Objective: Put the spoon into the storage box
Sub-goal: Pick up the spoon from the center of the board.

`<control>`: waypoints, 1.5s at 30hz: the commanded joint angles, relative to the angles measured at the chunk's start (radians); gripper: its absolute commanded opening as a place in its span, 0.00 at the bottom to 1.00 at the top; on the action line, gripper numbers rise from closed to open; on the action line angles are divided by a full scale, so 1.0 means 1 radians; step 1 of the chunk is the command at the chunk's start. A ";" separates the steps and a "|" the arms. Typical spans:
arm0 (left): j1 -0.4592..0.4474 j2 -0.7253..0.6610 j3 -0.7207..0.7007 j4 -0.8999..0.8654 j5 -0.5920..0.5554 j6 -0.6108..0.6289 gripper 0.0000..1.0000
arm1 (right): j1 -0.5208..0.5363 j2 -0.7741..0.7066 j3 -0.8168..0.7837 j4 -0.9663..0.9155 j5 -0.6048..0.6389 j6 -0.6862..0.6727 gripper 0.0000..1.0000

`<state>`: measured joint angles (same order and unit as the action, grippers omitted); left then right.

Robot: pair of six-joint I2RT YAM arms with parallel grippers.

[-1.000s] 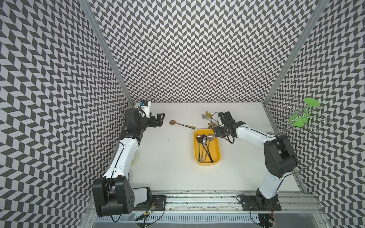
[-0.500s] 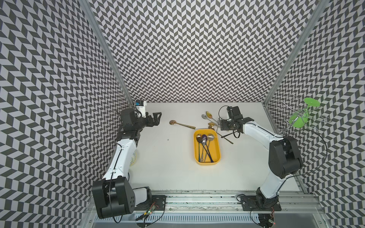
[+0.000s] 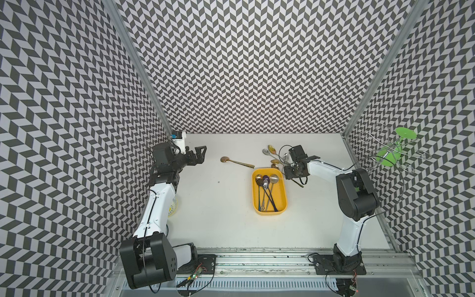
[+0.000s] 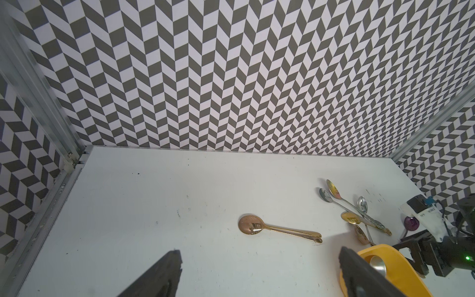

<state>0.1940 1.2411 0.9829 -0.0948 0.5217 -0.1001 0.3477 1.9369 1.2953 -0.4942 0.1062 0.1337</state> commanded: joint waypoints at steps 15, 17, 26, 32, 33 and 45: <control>0.030 -0.028 -0.007 0.033 0.021 -0.016 1.00 | 0.032 0.092 0.065 -0.005 -0.001 -0.031 0.58; 0.032 -0.034 -0.022 0.049 0.024 -0.017 1.00 | 0.032 0.109 0.077 -0.015 -0.019 -0.034 0.53; 0.048 -0.034 -0.022 0.044 0.028 -0.020 0.99 | 0.030 0.161 0.072 -0.033 -0.063 -0.038 0.41; 0.052 -0.022 -0.016 0.051 0.034 -0.026 1.00 | 0.025 0.173 0.063 -0.059 -0.111 -0.033 0.26; 0.053 -0.019 -0.009 0.045 0.030 -0.027 1.00 | 0.025 0.166 0.057 -0.060 -0.116 -0.033 0.22; 0.072 -0.046 -0.019 0.054 0.041 -0.038 1.00 | 0.034 0.024 -0.024 -0.058 -0.107 -0.015 0.00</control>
<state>0.2588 1.2316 0.9668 -0.0689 0.5415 -0.1299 0.3748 1.9869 1.3090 -0.4782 0.0166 0.1051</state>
